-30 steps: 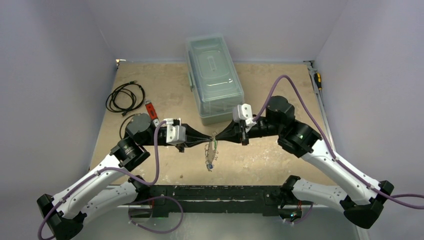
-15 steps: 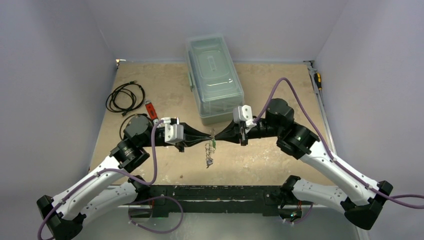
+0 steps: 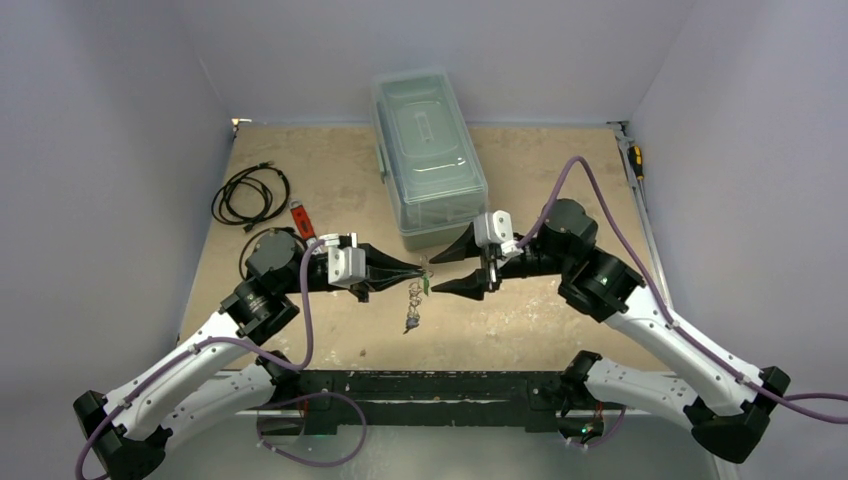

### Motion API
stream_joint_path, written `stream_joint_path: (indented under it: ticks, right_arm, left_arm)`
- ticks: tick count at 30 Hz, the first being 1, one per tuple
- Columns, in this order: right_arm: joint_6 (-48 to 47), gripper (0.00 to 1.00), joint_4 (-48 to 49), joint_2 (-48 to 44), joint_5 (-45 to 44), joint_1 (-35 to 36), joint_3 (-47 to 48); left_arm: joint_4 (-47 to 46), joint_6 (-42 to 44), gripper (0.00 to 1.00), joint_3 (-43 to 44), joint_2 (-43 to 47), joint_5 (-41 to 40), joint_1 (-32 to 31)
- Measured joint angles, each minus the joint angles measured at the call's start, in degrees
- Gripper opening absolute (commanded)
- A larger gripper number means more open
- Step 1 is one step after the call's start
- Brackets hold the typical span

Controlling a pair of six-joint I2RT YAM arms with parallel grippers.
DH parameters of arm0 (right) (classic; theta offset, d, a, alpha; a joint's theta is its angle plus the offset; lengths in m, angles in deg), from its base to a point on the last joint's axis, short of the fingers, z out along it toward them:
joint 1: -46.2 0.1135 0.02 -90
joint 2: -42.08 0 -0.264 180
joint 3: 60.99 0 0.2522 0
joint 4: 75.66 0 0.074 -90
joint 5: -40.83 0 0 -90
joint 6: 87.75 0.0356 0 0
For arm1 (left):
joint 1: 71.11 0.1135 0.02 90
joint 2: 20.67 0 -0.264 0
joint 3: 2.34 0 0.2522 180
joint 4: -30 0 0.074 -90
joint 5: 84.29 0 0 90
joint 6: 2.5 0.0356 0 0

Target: Put the keys on the keyring

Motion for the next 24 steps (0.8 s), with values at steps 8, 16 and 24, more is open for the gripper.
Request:
stream_joint_path:
  ticks: [8,16,24]
  right_arm:
    - [0.0,0.39,0.8,2.3,0.0,0.0,0.0]
    - [0.3,0.29,2.9,3.8,1.0,0.0,-0.3]
    - [0.4,0.27,3.7,4.4,1.6,0.0,-0.3]
  left_arm:
    - [-0.3,0.0,0.0,0.0,0.0,0.0,0.0]
    - [-0.3,0.0,0.0,0.0,0.0,0.0,0.1]
    - [-0.4,-0.1,0.0,0.0,0.1,-0.1,0.4]
